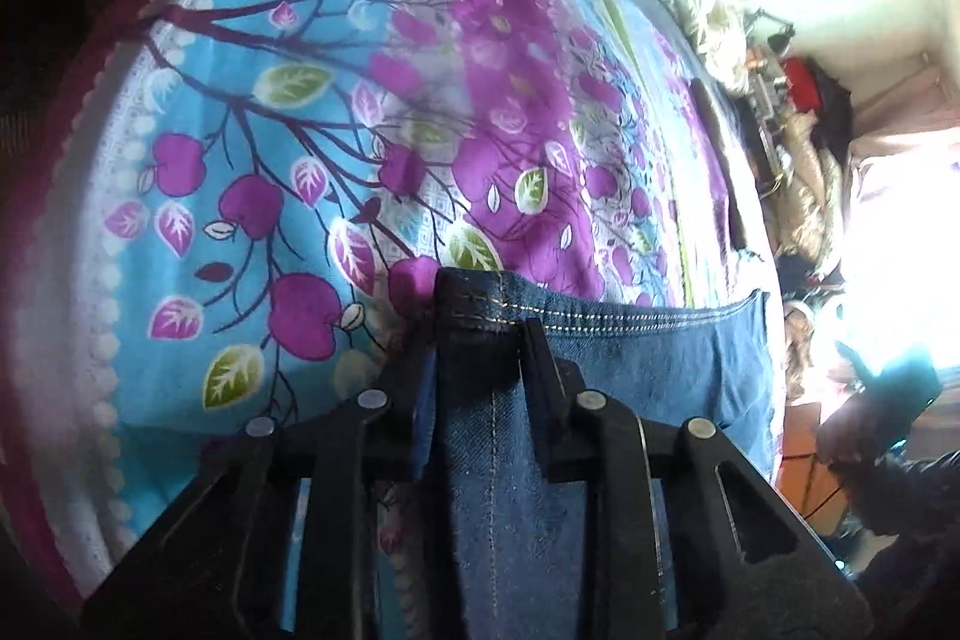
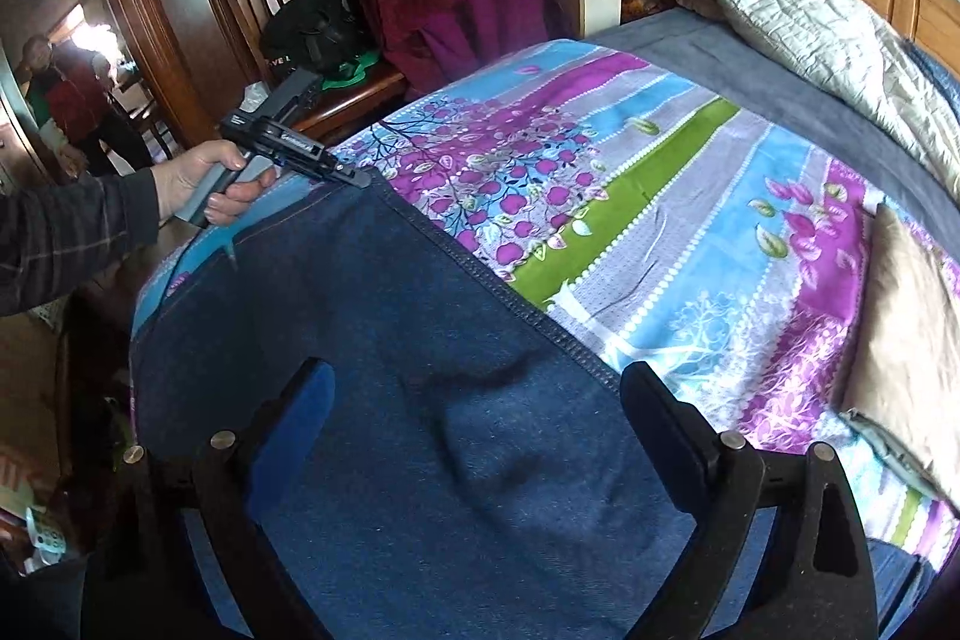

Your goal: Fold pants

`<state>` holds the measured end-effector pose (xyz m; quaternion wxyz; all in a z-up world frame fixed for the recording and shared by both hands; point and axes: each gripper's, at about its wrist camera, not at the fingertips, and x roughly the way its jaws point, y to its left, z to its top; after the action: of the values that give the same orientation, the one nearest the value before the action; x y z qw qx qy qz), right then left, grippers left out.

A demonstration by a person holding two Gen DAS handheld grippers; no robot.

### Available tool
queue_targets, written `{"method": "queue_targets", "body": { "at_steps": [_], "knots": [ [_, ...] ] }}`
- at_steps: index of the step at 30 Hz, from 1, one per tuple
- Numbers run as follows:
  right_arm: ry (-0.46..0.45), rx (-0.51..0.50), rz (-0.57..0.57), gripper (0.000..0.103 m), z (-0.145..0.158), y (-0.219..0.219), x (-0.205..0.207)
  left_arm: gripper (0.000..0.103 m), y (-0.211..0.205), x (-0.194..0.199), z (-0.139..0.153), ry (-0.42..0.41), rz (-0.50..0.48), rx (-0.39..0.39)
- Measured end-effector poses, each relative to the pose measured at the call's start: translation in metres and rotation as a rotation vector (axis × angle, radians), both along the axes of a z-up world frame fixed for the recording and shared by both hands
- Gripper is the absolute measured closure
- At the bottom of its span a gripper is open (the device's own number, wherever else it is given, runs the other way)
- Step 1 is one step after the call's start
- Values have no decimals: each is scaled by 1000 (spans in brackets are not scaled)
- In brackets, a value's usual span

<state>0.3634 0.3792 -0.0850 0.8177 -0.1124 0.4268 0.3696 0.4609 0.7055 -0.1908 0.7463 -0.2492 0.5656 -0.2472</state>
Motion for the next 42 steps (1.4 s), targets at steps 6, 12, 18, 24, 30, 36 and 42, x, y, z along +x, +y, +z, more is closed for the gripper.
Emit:
{"method": "queue_targets", "body": {
  "at_steps": [6,12,18,24,30,36,42],
  "knots": [
    [89,39,-32,23,-5,-23,1,88,-16,-18,19,-116,8,152],
    [177,111,-218,28,-9,-110,4,88,-15,-50,42,-256,140,178],
    [245,-25,-625,28,-18,-342,11,88,-21,-42,32,-185,218,247],
    [330,-105,-853,28,-39,-536,52,88,-33,-36,23,-137,263,308],
    [457,-87,-769,26,-78,-579,89,88,-36,-38,20,-141,304,316],
    [436,-154,-605,27,-101,-561,116,88,-36,-43,18,-153,339,313],
    [308,-70,-583,80,-87,-562,107,88,-48,-52,29,-214,394,375]
  ]
}}
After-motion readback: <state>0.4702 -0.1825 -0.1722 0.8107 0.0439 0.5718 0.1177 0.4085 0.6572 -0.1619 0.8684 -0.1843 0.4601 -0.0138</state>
